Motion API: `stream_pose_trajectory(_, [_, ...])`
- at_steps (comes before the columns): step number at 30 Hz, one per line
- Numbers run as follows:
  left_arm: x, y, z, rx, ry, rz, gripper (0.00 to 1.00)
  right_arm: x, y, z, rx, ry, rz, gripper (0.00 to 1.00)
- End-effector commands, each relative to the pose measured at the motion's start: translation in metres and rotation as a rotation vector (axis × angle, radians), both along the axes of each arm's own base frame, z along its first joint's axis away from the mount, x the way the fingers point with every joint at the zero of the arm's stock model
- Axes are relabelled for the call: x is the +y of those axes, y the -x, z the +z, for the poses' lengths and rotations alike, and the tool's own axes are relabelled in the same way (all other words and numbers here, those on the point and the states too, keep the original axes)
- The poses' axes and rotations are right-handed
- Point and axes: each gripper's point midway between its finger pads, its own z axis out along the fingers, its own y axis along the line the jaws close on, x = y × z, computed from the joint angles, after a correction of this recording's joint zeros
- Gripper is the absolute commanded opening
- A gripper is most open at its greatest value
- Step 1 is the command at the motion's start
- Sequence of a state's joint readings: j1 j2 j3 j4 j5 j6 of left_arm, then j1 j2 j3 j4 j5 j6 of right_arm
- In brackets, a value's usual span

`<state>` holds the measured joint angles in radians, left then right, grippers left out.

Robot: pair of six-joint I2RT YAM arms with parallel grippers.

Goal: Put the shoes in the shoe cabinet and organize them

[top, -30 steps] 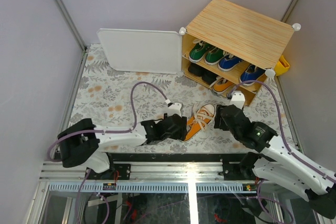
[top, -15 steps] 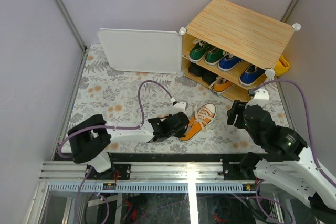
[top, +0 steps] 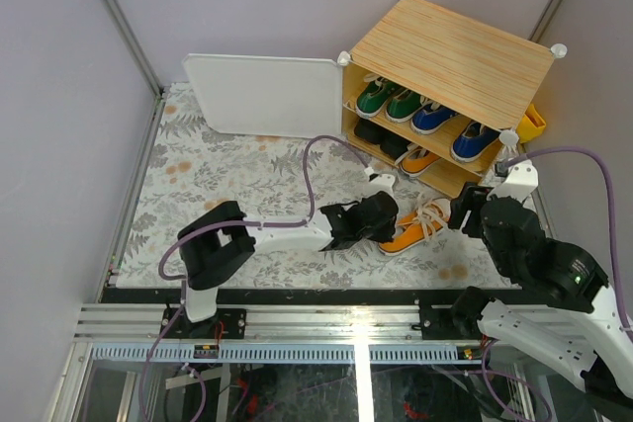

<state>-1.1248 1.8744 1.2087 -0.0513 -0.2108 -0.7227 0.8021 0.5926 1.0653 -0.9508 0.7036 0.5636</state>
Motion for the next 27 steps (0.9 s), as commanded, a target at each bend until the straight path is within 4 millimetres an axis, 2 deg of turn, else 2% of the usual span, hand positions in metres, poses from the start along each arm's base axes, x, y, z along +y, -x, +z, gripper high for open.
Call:
stream_pose_trajectory(1, [-0.040,-0.012,0.039,-0.055,0.145,-0.045,0.00,-0.017,-0.001,0.015,-0.041,0.038,-0.060,0.69])
stream_pose_trajectory(3, [-0.046,-0.021,0.041,-0.058,0.157,-0.038,0.00,-0.020,-0.001,0.015,-0.049,0.045,-0.072,0.70])
stream_pose_trajectory(8, [-0.053,-0.048,0.060,-0.086,0.231,0.026,0.00,-0.024,-0.002,0.015,-0.054,0.060,-0.094,0.71])
stream_pose_trajectory(13, [-0.039,-0.069,0.076,-0.111,0.245,0.119,0.00,-0.029,0.000,0.015,-0.060,0.060,-0.112,0.72])
stream_pose_trajectory(16, [-0.024,-0.070,0.088,-0.132,0.256,0.159,0.00,-0.032,0.001,0.018,-0.070,0.058,-0.120,0.71])
stream_pose_trajectory(20, [-0.011,-0.061,0.108,-0.130,0.320,0.161,0.00,-0.031,-0.001,0.016,-0.075,0.059,-0.130,0.72])
stream_pose_trajectory(24, [-0.004,-0.058,0.127,-0.137,0.369,0.173,0.00,-0.028,-0.005,0.012,-0.071,0.061,-0.129,0.72])
stream_pose_trajectory(27, [-0.007,-0.061,0.135,-0.135,0.400,0.167,0.00,-0.025,-0.007,0.012,-0.069,0.061,-0.128,0.72])
